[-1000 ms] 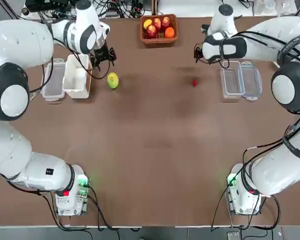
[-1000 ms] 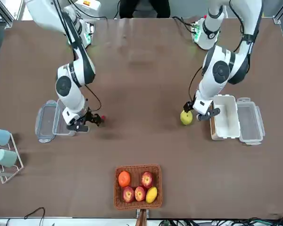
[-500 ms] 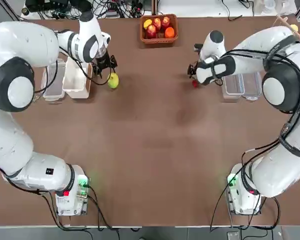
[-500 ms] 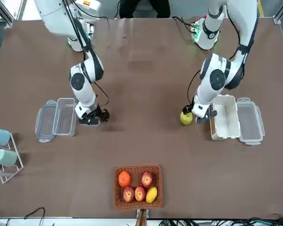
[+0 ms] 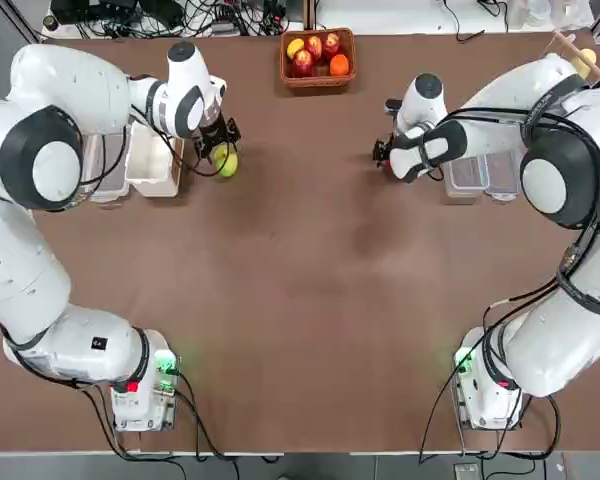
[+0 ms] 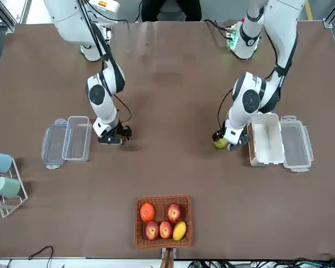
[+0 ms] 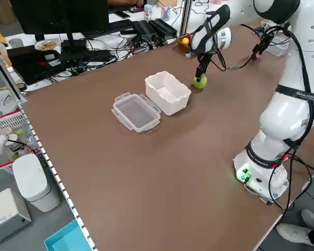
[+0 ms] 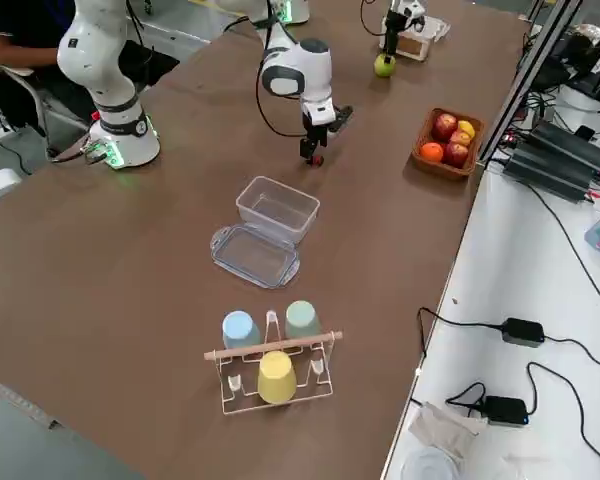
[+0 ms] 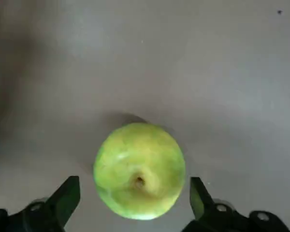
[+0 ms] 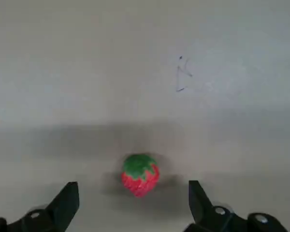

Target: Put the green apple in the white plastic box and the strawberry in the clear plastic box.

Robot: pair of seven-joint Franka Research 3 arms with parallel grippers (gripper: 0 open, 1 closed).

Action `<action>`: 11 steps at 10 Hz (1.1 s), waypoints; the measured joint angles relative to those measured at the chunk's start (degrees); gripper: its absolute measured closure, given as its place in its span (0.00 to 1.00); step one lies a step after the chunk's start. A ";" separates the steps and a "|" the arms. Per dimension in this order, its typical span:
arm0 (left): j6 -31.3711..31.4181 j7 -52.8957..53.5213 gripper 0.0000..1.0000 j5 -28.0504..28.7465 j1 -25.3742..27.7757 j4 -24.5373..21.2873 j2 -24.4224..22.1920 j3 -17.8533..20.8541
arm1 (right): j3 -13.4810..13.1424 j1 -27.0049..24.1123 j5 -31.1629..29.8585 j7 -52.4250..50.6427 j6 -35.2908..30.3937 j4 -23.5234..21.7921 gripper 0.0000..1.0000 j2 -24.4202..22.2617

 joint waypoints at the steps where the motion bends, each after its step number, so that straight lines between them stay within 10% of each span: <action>1: 0.17 -0.86 0.02 0.60 -0.01 -0.14 0.63 -0.01 | -0.03 0.21 0.00 0.12 0.00 -0.09 0.00 0.13; 6: 0.61 -6.04 0.16 3.62 0.78 0.82 1.18 0.03 | -0.16 0.48 0.00 0.13 0.31 -0.16 0.03 1.53; 11: -27.05 -4.38 0.16 3.58 5.77 12.12 -10.85 0.04 | -0.48 0.68 0.00 0.13 0.28 -0.10 0.48 1.50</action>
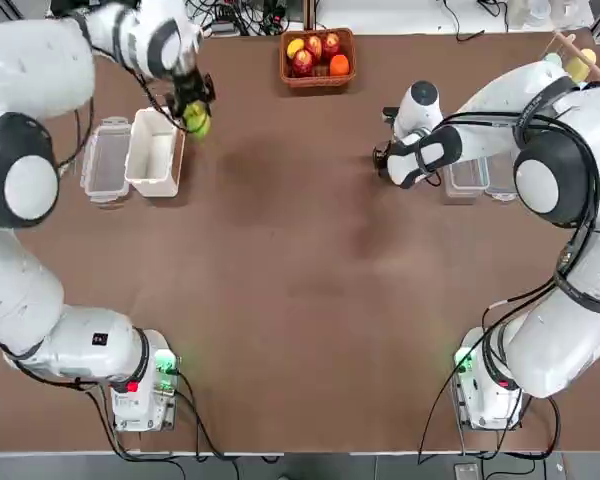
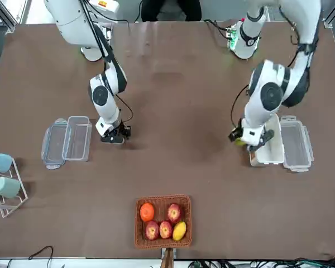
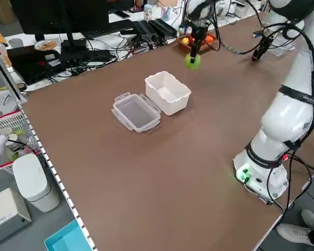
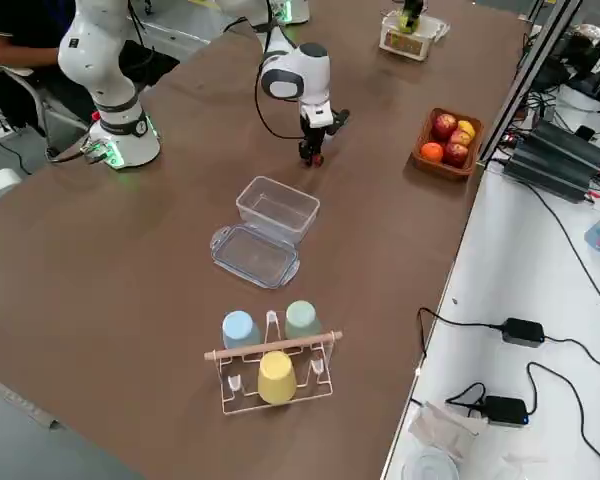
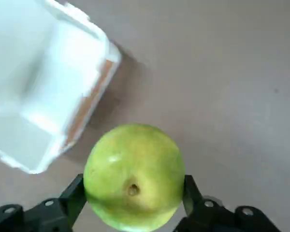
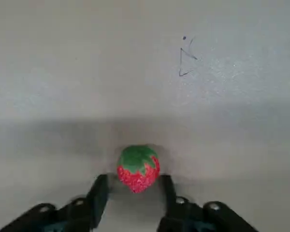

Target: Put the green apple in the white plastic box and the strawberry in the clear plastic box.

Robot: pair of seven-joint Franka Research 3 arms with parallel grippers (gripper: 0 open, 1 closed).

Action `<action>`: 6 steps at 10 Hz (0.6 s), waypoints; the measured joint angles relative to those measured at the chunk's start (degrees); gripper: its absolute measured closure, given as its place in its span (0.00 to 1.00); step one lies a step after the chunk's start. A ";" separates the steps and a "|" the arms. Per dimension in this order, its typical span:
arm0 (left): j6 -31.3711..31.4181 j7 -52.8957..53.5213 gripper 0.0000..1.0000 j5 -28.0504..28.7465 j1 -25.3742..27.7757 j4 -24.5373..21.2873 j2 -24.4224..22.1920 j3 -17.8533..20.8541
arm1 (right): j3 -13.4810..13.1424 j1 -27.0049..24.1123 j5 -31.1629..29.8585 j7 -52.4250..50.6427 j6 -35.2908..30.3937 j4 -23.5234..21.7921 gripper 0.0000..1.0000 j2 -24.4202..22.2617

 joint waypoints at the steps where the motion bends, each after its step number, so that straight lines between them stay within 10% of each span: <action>1: -2.27 2.73 0.16 -0.08 2.63 0.11 -2.17 0.03 | -0.19 0.01 -0.03 0.00 -0.24 -0.01 0.55 -0.13; 6: -1.79 12.29 0.16 -0.21 13.94 -2.06 -0.75 0.19 | -0.56 0.00 0.00 1.14 -0.27 0.00 0.67 -0.22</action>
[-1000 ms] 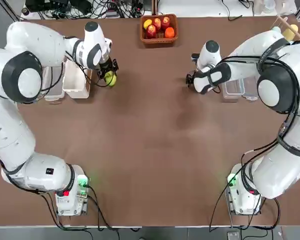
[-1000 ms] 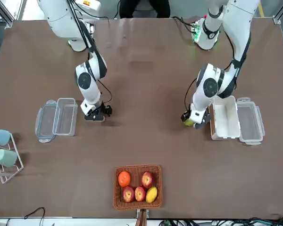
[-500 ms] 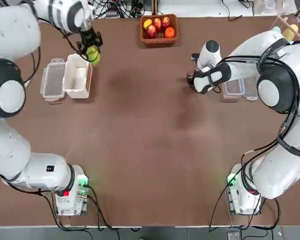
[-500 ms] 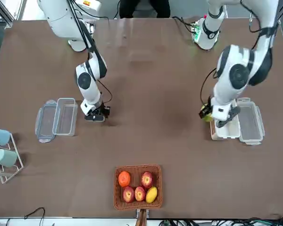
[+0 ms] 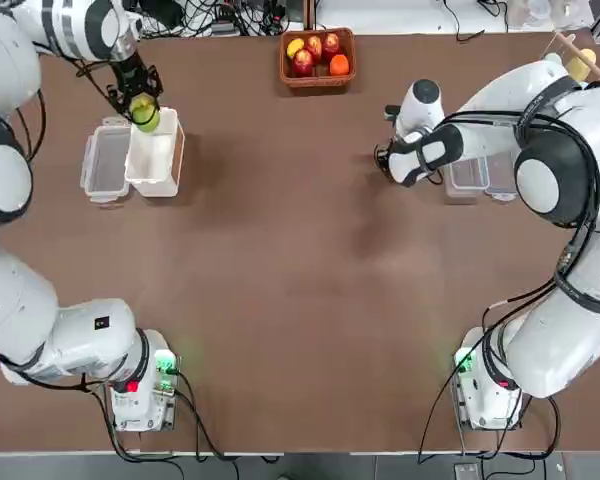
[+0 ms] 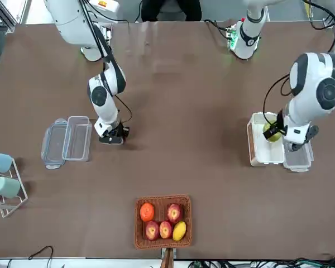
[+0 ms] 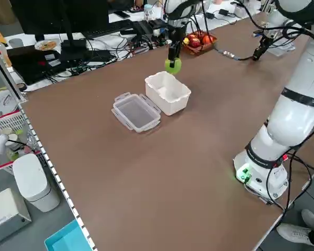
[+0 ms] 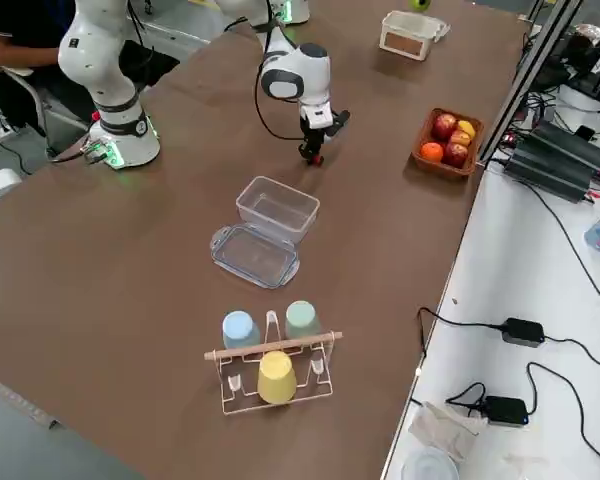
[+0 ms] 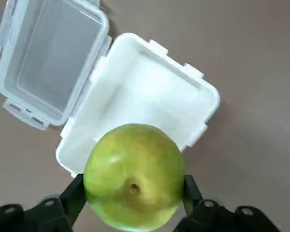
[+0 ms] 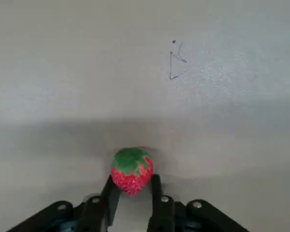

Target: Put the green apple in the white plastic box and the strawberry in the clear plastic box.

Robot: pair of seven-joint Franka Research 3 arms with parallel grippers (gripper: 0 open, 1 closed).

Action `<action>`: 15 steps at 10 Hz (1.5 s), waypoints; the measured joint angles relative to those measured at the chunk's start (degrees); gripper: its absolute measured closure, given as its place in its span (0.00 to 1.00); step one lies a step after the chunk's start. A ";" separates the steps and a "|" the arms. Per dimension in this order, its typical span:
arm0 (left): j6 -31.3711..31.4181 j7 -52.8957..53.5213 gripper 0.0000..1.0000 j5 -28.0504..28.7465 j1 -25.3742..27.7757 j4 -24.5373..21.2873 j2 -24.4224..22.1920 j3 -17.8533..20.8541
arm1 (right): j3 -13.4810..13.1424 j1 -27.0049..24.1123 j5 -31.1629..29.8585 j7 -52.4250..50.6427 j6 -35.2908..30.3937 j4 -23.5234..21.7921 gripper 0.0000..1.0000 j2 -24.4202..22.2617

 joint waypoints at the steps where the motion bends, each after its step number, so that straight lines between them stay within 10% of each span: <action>1: 0.77 0.02 0.16 0.00 0.22 -0.29 1.18 -0.01 | -0.10 -0.02 0.00 0.93 0.19 0.07 0.72 0.00; 7: 13.61 0.02 0.16 0.00 0.07 -9.41 3.92 -0.10 | -0.65 -1.11 0.01 2.03 0.15 1.17 0.80 -0.43; 15: 14.05 0.11 0.02 0.05 1.49 -9.65 4.25 -0.01 | -0.95 -16.87 -0.05 -14.90 -20.81 2.11 0.80 -16.52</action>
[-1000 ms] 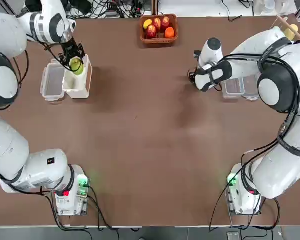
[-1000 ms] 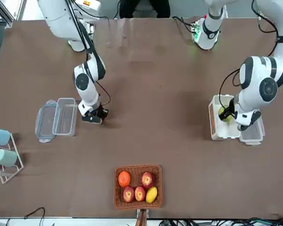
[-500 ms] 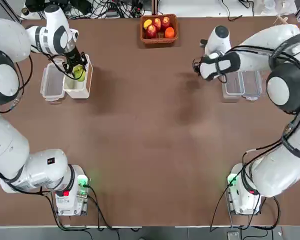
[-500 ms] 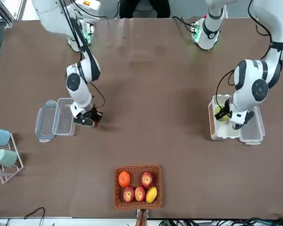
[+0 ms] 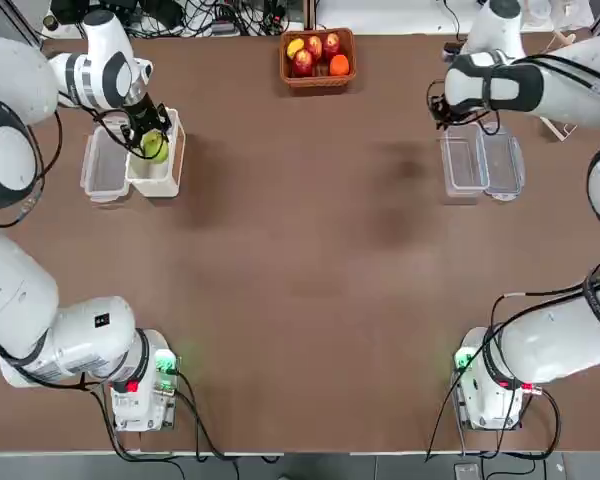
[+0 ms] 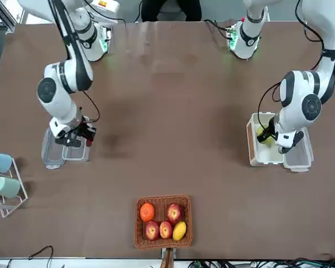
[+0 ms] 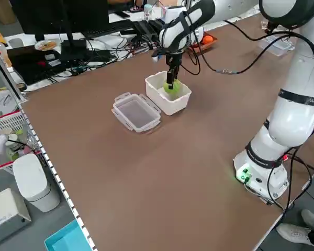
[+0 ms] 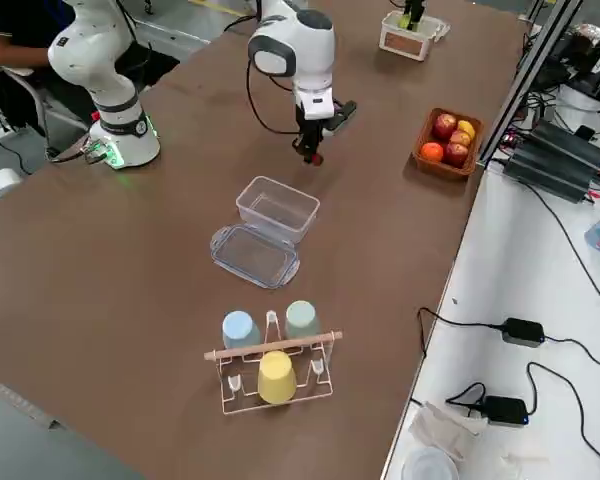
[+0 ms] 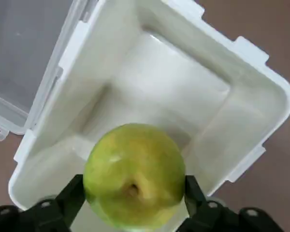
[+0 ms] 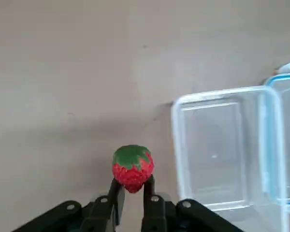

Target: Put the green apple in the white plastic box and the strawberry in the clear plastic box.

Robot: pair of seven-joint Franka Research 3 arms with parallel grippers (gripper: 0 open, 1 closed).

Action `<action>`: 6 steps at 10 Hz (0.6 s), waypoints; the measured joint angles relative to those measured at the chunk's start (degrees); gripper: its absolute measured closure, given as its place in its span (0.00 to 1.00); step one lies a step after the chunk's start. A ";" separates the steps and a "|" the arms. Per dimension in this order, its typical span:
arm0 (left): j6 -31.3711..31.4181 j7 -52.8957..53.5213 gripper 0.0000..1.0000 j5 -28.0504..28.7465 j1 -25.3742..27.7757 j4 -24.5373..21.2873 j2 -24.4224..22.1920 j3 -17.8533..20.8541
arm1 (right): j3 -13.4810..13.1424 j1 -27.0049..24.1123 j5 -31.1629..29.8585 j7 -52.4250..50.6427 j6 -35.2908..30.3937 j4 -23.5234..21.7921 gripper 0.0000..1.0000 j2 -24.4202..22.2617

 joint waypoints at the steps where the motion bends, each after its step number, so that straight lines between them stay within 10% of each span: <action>1: -0.32 0.04 0.00 0.02 -0.07 0.11 -0.02 -0.04 | -0.01 -2.07 0.00 -2.22 0.08 -1.04 0.80 0.02; 6: -15.42 0.15 0.00 0.02 -0.22 9.37 -4.92 -1.44 | 0.03 -9.54 -0.02 -11.74 10.48 -8.37 0.80 0.46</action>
